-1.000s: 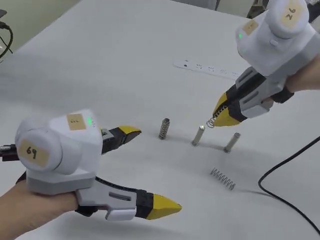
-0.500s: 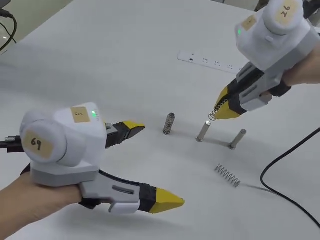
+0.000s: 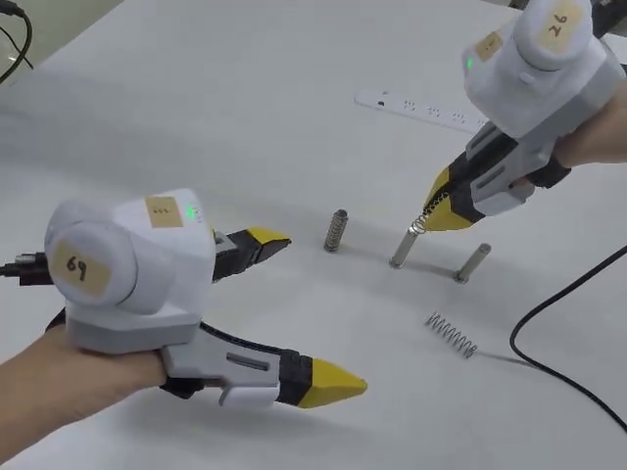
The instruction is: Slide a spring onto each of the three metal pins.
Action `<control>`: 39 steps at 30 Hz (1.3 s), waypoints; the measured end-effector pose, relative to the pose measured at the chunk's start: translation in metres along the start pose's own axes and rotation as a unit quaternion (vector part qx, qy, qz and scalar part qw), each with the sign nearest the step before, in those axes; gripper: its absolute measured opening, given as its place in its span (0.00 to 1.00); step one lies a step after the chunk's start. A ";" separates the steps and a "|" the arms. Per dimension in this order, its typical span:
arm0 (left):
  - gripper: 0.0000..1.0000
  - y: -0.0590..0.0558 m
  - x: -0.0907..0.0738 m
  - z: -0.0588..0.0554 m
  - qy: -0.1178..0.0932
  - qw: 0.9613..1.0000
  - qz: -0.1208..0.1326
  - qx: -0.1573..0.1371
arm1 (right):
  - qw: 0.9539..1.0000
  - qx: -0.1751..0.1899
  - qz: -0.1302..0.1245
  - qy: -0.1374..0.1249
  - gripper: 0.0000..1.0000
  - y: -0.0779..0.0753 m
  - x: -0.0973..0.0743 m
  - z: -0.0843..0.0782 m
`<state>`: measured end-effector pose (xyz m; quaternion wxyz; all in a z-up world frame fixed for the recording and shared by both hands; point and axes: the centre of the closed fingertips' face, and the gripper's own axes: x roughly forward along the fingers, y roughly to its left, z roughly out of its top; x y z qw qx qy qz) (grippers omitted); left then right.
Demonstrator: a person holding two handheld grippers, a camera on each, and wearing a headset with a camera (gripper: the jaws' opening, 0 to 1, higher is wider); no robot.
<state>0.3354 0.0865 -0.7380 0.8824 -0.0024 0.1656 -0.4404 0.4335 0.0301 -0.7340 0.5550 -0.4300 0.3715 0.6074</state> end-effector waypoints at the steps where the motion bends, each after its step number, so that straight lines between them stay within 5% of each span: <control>1: 0.90 0.000 0.000 0.000 0.001 1.000 0.000 -0.001 | 1.000 0.000 -0.001 0.000 0.08 -0.001 0.000 0.000; 39: 0.89 0.004 0.002 -0.003 0.005 1.000 0.004 -0.011 | 0.999 -0.011 0.024 0.032 0.08 -0.007 0.029 -0.009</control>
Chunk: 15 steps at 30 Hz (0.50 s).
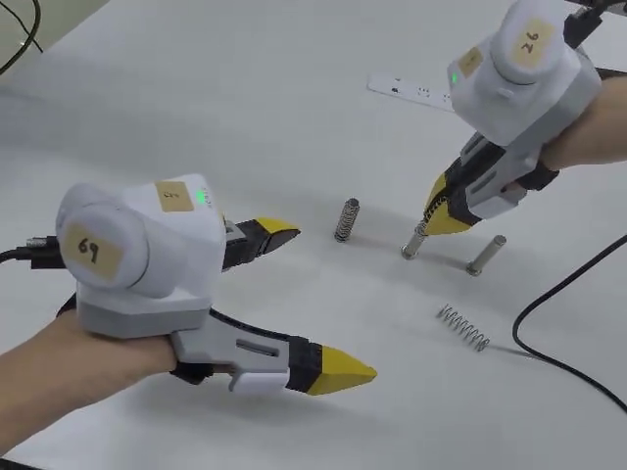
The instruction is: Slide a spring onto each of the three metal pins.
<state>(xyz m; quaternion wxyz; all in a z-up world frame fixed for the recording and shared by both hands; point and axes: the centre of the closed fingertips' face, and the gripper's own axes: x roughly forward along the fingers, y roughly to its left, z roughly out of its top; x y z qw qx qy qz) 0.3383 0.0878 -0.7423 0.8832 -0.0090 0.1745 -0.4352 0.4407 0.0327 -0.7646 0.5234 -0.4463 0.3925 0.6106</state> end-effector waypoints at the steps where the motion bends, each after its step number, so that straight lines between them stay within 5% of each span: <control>1: 0.89 0.000 0.000 0.000 0.000 1.000 0.001 0.001 | 1.000 -0.001 0.000 0.000 0.08 0.000 0.001 0.000; 15: 0.89 0.002 0.000 0.000 0.000 1.000 0.003 -0.001 | 1.000 0.000 0.004 0.009 0.08 0.004 0.015 -0.002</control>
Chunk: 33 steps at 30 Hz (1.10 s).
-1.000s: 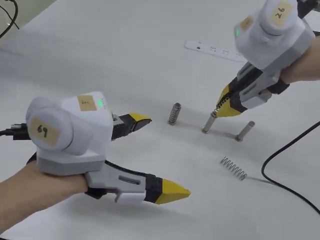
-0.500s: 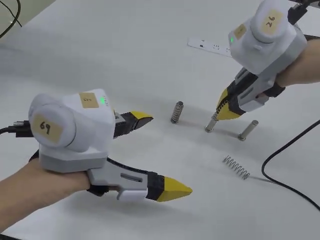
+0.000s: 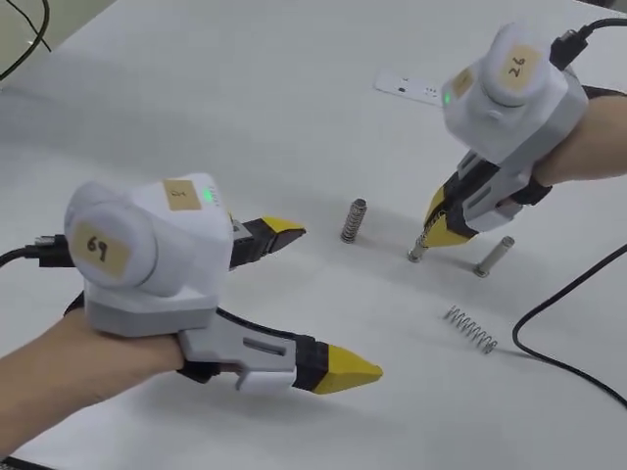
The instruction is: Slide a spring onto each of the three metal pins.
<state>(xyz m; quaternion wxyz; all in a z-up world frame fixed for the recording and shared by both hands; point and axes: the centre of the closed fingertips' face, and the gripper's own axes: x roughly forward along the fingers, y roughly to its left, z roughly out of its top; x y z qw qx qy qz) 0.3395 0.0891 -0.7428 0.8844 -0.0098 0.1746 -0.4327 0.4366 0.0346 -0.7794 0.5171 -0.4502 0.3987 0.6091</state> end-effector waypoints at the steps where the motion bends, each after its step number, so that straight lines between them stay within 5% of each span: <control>1: 0.88 0.000 0.000 0.000 0.001 1.000 0.000 -0.001 | 1.000 -0.002 -0.001 0.002 0.08 0.000 0.002 0.000; 33: 0.88 0.002 0.001 -0.002 0.002 1.000 0.001 -0.002 | 1.000 0.002 0.003 0.011 0.08 -0.001 0.020 -0.001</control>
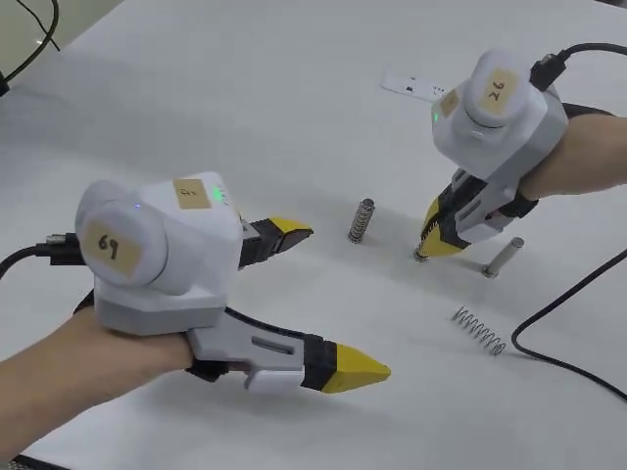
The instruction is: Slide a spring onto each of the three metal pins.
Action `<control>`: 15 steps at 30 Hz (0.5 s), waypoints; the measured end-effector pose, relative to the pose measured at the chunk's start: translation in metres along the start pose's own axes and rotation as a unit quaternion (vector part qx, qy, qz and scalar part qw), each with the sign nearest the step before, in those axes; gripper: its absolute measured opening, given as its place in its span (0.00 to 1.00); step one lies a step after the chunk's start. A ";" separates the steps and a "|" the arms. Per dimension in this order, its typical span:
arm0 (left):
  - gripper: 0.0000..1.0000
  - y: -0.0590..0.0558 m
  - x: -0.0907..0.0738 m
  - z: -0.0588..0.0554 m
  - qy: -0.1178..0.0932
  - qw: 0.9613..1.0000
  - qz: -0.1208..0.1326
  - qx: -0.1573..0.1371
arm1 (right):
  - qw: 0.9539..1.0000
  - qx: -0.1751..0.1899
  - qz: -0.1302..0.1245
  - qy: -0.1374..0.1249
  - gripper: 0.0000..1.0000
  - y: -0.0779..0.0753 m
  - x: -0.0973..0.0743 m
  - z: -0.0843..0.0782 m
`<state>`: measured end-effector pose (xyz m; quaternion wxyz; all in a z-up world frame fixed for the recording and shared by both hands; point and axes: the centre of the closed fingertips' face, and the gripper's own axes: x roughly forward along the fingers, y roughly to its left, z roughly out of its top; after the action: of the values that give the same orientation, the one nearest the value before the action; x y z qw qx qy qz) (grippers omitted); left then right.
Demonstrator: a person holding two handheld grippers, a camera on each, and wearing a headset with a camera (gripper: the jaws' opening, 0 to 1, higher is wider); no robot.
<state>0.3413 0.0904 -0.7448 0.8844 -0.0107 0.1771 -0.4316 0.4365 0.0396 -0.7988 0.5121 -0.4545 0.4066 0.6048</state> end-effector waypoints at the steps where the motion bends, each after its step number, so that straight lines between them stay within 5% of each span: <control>1: 0.88 0.000 0.000 0.000 0.000 1.000 0.000 0.000 | 1.000 0.001 0.000 0.000 0.08 0.000 0.000 0.000; 15: 0.87 0.000 -0.001 0.001 0.000 1.000 0.001 0.000 | 1.000 0.001 0.004 0.007 0.10 0.000 0.001 -0.003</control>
<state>0.3410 0.0907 -0.7439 0.8847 -0.0108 0.1773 -0.4311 0.4365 0.0365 -0.8003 0.5074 -0.4570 0.4126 0.6029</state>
